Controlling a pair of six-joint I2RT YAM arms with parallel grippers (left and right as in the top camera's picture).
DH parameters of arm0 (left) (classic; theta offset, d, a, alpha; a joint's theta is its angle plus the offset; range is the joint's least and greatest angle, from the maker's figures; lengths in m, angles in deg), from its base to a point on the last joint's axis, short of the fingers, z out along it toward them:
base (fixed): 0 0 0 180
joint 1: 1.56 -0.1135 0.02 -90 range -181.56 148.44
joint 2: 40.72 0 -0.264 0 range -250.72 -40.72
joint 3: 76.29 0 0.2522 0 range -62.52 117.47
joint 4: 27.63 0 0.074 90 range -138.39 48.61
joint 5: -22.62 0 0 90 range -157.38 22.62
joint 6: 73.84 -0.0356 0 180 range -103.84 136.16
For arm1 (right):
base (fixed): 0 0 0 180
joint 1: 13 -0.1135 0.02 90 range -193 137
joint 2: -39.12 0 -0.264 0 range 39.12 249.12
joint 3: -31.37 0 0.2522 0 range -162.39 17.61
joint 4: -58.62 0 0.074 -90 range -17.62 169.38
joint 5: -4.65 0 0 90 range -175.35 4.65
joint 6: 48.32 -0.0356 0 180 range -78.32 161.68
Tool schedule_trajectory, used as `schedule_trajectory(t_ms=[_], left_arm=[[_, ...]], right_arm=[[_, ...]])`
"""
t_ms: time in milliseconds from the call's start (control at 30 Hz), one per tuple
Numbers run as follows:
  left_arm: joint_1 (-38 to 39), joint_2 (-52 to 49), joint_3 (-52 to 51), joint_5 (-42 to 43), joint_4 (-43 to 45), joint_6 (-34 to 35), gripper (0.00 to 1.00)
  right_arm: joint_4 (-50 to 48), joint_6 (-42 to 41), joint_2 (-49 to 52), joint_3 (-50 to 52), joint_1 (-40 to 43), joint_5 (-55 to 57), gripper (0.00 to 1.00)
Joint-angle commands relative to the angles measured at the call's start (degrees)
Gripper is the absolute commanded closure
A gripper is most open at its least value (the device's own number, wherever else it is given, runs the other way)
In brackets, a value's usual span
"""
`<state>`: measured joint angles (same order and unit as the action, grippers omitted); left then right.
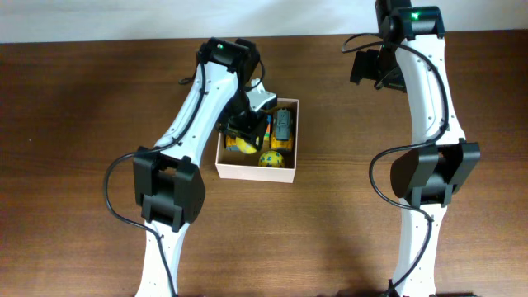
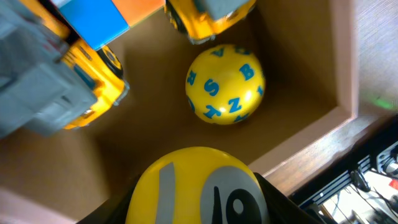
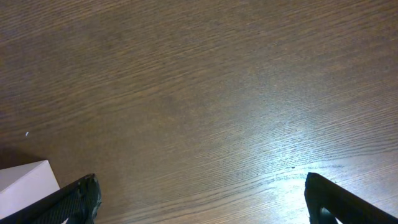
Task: Pack container
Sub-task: 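Carry the yellow-grey ball into the box beside the first ball, then lift the left gripper out and move it over the yellow stick toy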
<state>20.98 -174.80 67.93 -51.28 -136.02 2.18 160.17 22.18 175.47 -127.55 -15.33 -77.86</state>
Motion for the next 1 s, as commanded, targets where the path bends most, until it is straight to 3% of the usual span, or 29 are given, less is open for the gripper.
schedule_trajectory(t_ms=[0,133,233,600,967], left_arm=[[0.1,-0.2,-2.1,0.7,0.9,-1.1,0.44],[0.2,-0.2,-2.3,0.7,1.3,-1.2,0.2],[0.2,-0.2,-2.3,0.7,2.0,-1.2,0.15],[-2.6,-0.2,-0.7,0.5,2.4,-1.1,0.17],[-18.5,3.4,5.5,-4.0,-2.1,3.4,0.13]], right_arm=[[-0.2,-0.5,-0.9,-0.1,0.2,0.3,0.01],[-0.2,-0.5,-0.9,-0.1,0.2,0.3,0.01],[-0.2,-0.5,-0.9,-0.1,0.2,0.3,0.01],[-0.2,-0.5,-0.9,-0.1,0.2,0.3,0.01],[-1.1,-0.5,-0.9,-0.1,0.2,0.3,0.01]])
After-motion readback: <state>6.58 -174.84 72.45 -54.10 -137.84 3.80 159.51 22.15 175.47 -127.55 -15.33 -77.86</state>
